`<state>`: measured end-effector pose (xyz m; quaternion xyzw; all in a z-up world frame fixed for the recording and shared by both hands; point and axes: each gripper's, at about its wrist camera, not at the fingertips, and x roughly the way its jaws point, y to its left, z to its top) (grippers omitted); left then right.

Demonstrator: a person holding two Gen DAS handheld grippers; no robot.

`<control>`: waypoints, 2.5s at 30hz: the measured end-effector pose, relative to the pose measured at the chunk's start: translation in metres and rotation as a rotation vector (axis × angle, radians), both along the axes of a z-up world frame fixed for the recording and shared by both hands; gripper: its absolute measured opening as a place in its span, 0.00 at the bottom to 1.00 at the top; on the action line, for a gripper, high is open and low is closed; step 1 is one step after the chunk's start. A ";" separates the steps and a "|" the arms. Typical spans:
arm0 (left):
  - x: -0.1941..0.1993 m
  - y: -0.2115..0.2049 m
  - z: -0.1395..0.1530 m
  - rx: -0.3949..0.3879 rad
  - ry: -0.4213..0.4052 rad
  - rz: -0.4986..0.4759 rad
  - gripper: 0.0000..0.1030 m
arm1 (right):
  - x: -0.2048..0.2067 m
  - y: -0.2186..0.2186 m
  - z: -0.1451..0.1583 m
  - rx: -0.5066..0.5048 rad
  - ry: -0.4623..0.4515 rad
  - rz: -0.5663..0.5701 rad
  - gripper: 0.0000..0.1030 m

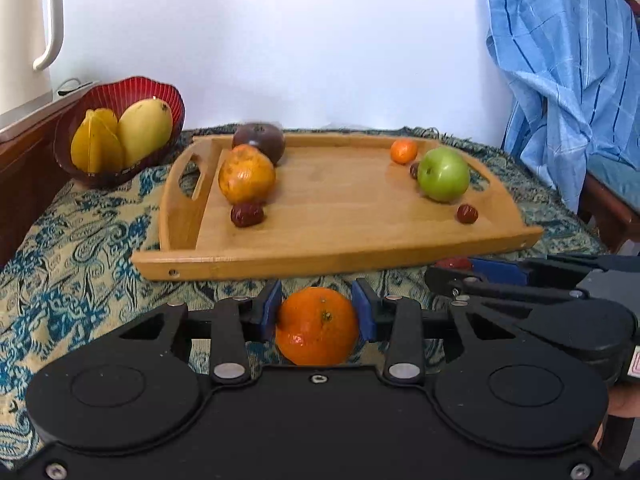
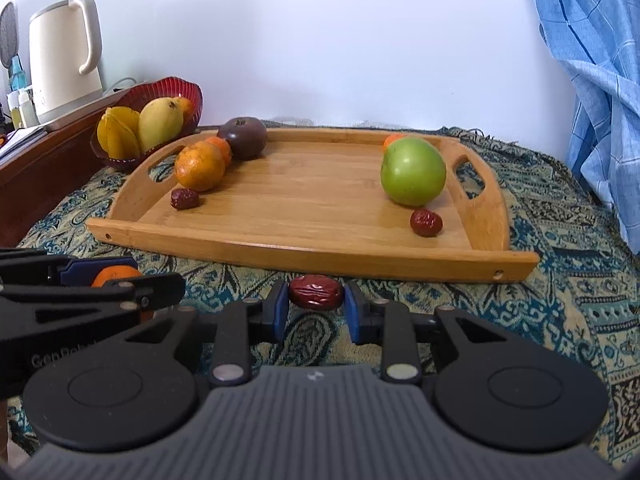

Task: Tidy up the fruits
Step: 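Carry the mandarin in left tool and red date in right tool over the tray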

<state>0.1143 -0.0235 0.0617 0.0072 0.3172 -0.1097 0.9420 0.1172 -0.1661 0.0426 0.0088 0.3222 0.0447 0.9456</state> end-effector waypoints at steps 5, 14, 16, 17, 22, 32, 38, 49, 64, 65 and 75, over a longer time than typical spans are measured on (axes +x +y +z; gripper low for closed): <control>0.002 0.000 0.011 -0.031 -0.012 0.006 0.36 | -0.002 -0.004 0.012 0.006 -0.026 -0.004 0.33; 0.005 -0.001 0.029 -0.057 -0.020 0.012 0.36 | -0.006 -0.010 0.028 0.002 -0.070 -0.007 0.33; 0.006 -0.002 0.034 -0.054 -0.028 0.009 0.36 | -0.007 -0.011 0.032 -0.002 -0.081 -0.006 0.33; 0.007 -0.002 0.037 -0.052 -0.033 0.007 0.36 | -0.007 -0.011 0.034 -0.002 -0.085 -0.004 0.33; 0.019 -0.001 0.052 -0.078 -0.025 0.000 0.36 | -0.003 -0.014 0.044 0.014 -0.099 -0.001 0.33; 0.058 -0.005 0.073 -0.095 0.009 -0.005 0.36 | 0.026 -0.024 0.066 0.048 -0.082 0.008 0.33; 0.087 -0.011 0.070 -0.120 0.059 0.003 0.36 | 0.052 -0.028 0.071 0.075 -0.051 0.026 0.33; 0.128 -0.014 0.041 -0.109 0.130 0.040 0.36 | 0.090 -0.029 0.053 0.116 0.050 0.032 0.34; 0.138 -0.024 0.011 -0.030 0.139 0.022 0.36 | 0.107 -0.026 0.017 0.089 0.122 0.010 0.34; 0.138 -0.025 0.010 -0.025 0.138 0.021 0.36 | 0.107 -0.026 0.016 0.084 0.125 0.010 0.34; 0.140 -0.027 0.003 0.004 0.132 0.016 0.37 | 0.109 -0.023 0.009 0.047 0.142 0.007 0.34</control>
